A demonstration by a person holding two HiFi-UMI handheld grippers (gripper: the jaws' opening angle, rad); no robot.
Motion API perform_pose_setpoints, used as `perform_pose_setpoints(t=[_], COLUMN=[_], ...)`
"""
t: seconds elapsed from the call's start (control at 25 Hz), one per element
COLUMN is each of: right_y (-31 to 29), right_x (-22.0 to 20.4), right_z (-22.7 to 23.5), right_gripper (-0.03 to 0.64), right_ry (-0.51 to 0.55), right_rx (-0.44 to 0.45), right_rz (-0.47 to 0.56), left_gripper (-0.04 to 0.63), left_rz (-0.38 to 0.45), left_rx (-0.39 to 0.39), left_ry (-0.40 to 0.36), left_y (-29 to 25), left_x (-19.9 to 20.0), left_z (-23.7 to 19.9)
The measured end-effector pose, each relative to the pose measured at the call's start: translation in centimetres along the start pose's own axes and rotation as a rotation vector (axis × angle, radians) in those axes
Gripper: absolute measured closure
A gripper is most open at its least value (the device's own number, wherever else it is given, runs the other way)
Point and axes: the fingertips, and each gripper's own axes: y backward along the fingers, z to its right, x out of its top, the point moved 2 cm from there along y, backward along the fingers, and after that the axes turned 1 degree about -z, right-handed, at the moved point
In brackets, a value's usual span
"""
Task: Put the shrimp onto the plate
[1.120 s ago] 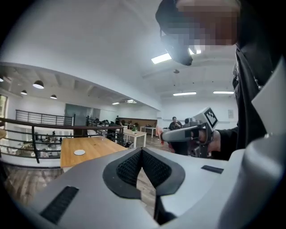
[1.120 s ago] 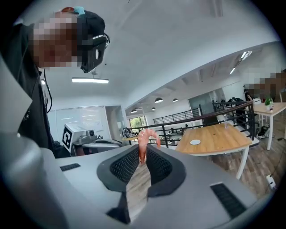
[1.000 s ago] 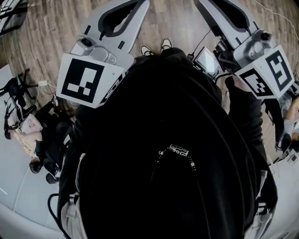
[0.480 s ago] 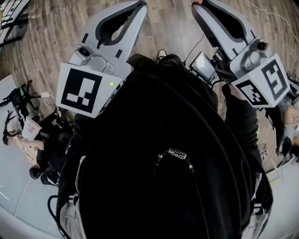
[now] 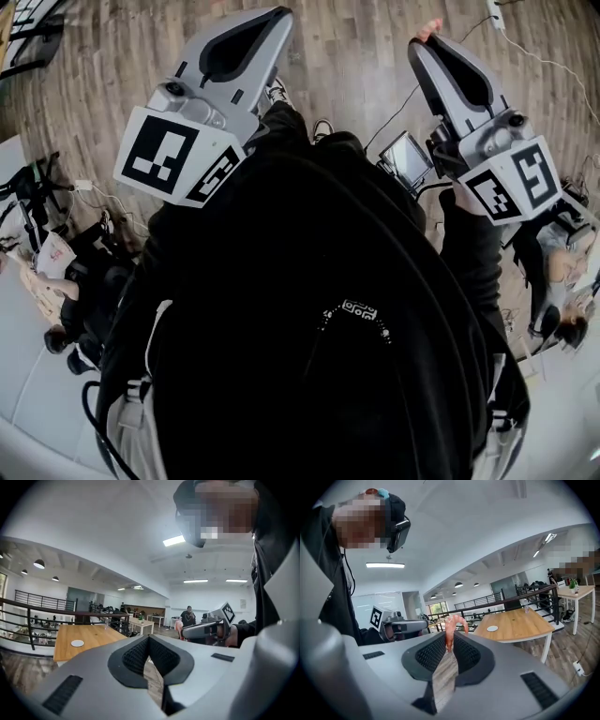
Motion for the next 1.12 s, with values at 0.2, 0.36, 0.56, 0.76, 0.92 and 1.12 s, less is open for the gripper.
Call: perform_pose_setpoints(t=[0.2, 0.36, 0.56, 0.76, 0.92, 1.12], right_y=[-5.0, -9.4, -15.4, -19.6, -22.3, -25.9], right_x=[2.3, 4.7, 8.0, 9.9, 10.7, 12.1], right_z=[1.7, 1.9, 0.2, 0.1, 0.8, 0.0], right_gripper=[0.554, 0.554, 0.554, 0.554, 0.554, 0.554], right_ry=[0.096, 0.066, 0.083, 0.104, 0.097, 0.107], right_rx=[-0.061, -0.038, -0.022, -0.021, -0.012, 0.026], right_rz=[-0.044, -0.018, -0.01, -0.008, -0.009, -0.031], left_gripper=[0.591, 0.591, 0.591, 0.591, 0.591, 0.591], left_rz=[-0.035, -0.045, -0.01, 0.034, 0.009, 0.045], left_rx=[0.087, 0.033, 0.001, -0.073, -0.091, -0.068], left_ry=[-0.031, -0.033, -0.02, -0.026, -0.056, 0.002], left_y=[-2.1, -2.1, -1.5, -2.0, -2.8, -1.6], left_x=[0.8, 1.3, 2.9, 4.1, 3.3, 3.8], left_z=[-5.5, -9.1, -15.0, -18.4, -20.2, -23.4])
